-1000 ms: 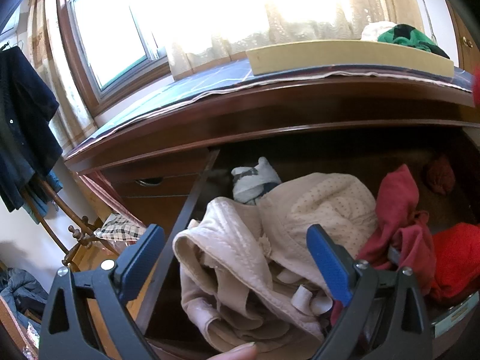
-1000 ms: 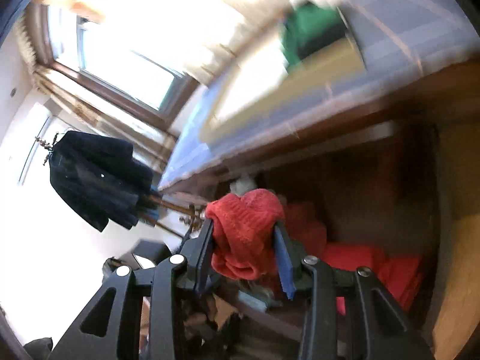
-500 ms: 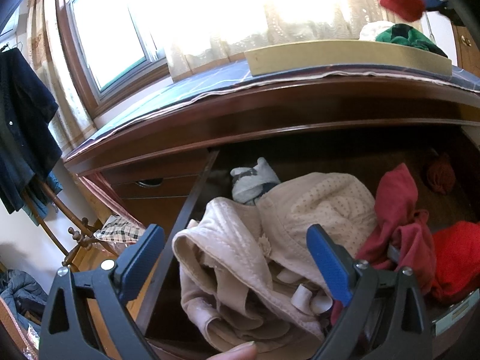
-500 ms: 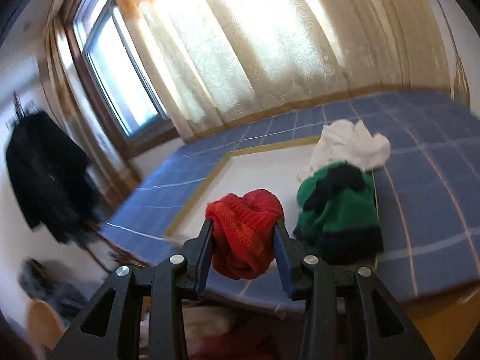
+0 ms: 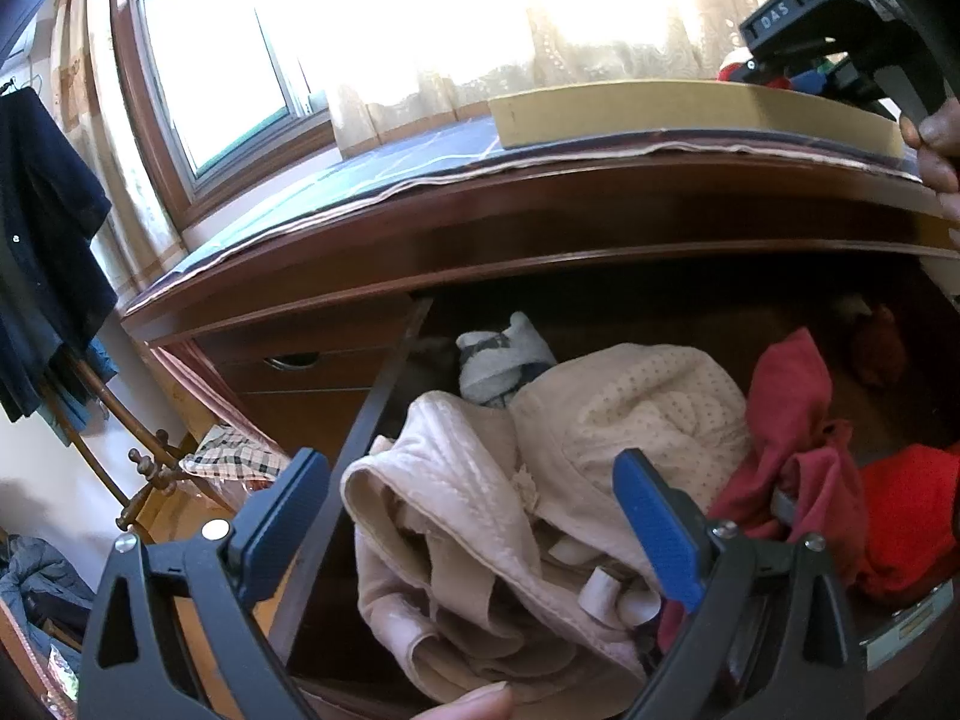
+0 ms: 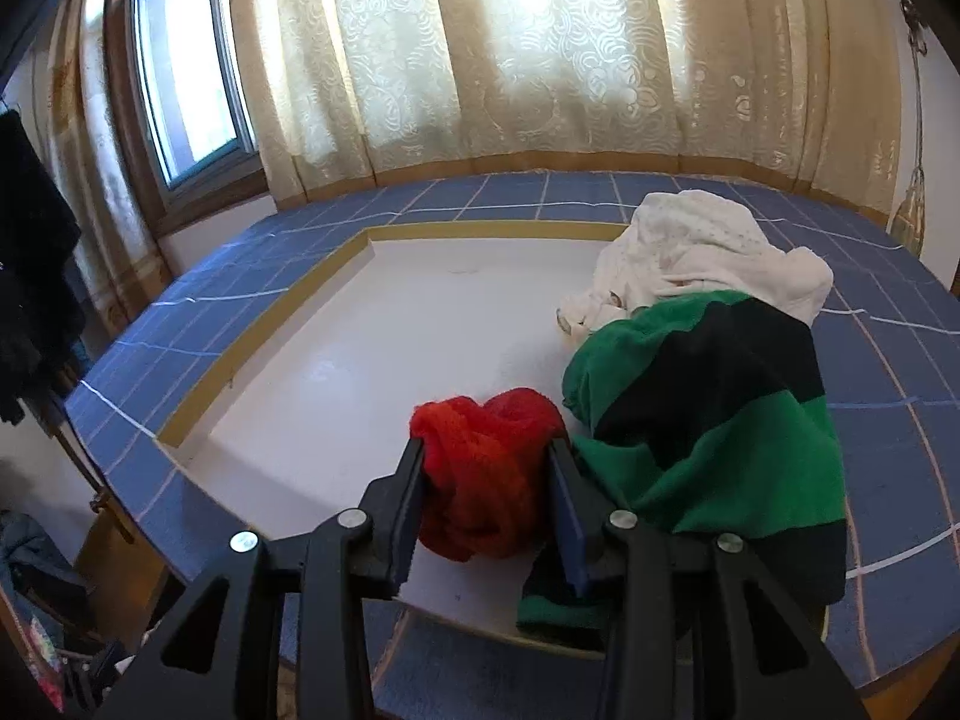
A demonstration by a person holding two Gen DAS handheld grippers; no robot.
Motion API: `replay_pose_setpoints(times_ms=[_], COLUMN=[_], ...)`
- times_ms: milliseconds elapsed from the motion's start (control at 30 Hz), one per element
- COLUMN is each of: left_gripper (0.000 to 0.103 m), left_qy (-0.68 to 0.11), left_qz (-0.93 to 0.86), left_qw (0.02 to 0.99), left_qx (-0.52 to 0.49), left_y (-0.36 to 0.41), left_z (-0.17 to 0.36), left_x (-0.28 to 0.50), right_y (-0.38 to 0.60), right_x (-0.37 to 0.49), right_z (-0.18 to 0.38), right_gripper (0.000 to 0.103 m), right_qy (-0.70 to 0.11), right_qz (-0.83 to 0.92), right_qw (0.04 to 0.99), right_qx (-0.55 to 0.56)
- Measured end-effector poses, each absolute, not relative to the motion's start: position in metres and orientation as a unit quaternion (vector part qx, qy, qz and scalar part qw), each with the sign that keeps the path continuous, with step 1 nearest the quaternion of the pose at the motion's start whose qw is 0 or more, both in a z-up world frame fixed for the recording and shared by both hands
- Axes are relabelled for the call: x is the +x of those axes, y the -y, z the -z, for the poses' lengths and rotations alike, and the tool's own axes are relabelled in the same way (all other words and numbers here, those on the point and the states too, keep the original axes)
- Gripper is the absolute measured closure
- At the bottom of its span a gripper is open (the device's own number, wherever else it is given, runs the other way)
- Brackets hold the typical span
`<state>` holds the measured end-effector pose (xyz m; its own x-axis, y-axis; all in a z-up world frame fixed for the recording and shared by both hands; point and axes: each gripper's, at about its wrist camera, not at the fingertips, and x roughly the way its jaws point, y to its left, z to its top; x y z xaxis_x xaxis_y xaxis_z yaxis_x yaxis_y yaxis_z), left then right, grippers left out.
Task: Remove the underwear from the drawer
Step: 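Carry the red sock to the tray and open the right gripper, then move the right tool back down into the drawer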
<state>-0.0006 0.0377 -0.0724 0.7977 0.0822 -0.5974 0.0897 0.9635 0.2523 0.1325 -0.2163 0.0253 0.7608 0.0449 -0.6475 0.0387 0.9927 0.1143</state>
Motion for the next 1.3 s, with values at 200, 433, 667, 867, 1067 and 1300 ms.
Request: replay_pose_setpoints(times_ms=[200, 433, 667, 867, 1067, 1300], left_gripper=[0.006, 0.006, 0.006, 0.006, 0.006, 0.006], left_qy=[-0.318, -0.316, -0.314, -0.314, -0.313, -0.313], left_qz=[0.004, 0.003, 0.001, -0.004, -0.013, -0.019], left_qw=[0.938, 0.939, 0.939, 0.938, 0.938, 0.938], left_qx=[0.134, 0.136, 0.139, 0.145, 0.148, 0.151], left_y=[-0.039, -0.039, -0.038, -0.035, -0.034, -0.035], left_z=[0.073, 0.073, 0.074, 0.074, 0.074, 0.074], left_x=[0.0, -0.001, -0.002, -0.003, -0.003, -0.003], right_y=[0.212, 0.227, 0.242, 0.247, 0.246, 0.247], right_x=[0.136, 0.108, 0.03, -0.028, -0.068, -0.085], right_z=[-0.022, -0.039, -0.054, -0.033, 0.002, 0.05], right_gripper=[0.052, 0.038, 0.025, 0.025, 0.025, 0.025], right_qy=[-0.349, -0.322, -0.255, -0.267, -0.295, -0.348], right_qz=[0.01, -0.012, -0.031, -0.034, -0.011, -0.006], right_qw=[0.935, 0.937, 0.949, 0.944, 0.942, 0.922], right_qx=[0.064, 0.132, 0.183, 0.191, 0.159, 0.171])
